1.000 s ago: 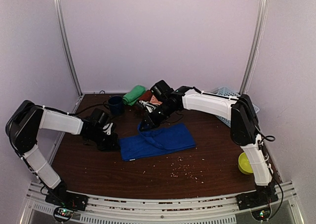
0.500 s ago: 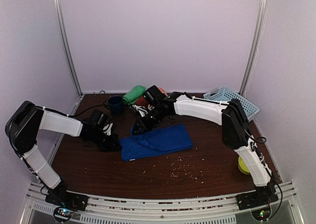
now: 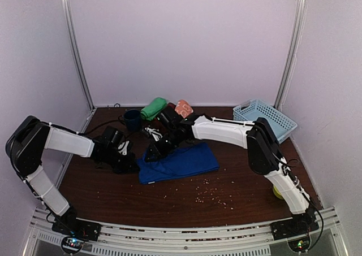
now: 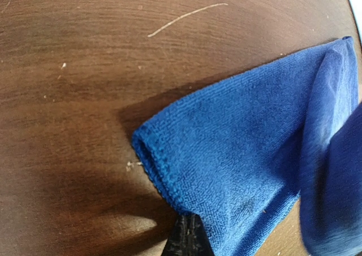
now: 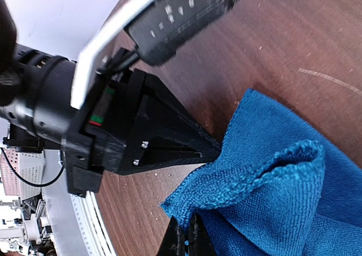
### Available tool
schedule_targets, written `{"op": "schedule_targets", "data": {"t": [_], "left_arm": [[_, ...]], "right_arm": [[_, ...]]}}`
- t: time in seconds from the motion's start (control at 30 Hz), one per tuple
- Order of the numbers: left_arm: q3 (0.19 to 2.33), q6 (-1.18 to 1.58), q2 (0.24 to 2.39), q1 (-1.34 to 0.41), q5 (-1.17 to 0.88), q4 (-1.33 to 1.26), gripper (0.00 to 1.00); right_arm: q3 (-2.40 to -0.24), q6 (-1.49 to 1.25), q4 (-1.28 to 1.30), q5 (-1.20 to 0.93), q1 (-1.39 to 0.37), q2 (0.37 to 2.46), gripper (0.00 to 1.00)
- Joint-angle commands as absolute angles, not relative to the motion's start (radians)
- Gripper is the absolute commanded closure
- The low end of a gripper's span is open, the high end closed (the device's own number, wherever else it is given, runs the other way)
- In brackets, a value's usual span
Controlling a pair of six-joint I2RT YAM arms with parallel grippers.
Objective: Roll the towels
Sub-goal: Fold the towel at the center of the board.
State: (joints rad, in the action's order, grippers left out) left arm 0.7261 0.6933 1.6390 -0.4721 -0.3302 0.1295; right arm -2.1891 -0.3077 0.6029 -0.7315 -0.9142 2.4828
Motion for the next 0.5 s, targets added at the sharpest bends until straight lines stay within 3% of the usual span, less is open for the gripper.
{"op": "schedule_targets", "data": {"t": [0.0,0.37,0.47], "left_arm": [[0.686,0.699,1.665,-0.473,-0.313,0.182,1.00],[0.681,0.698,1.612,-0.474,-0.289,0.199,1.00],[0.678,0.703,1.586,-0.473,-0.273,0.222,1.00]], "right_arm": [[-2.215,-0.325,0.578,-0.751,-0.937,2.509,1.00],[-2.227,-0.371,0.525,-0.721,-0.943,2.582,1.00],[-2.246,-0.378,0.512,-0.758,-0.943,2.596,0.84]]}}
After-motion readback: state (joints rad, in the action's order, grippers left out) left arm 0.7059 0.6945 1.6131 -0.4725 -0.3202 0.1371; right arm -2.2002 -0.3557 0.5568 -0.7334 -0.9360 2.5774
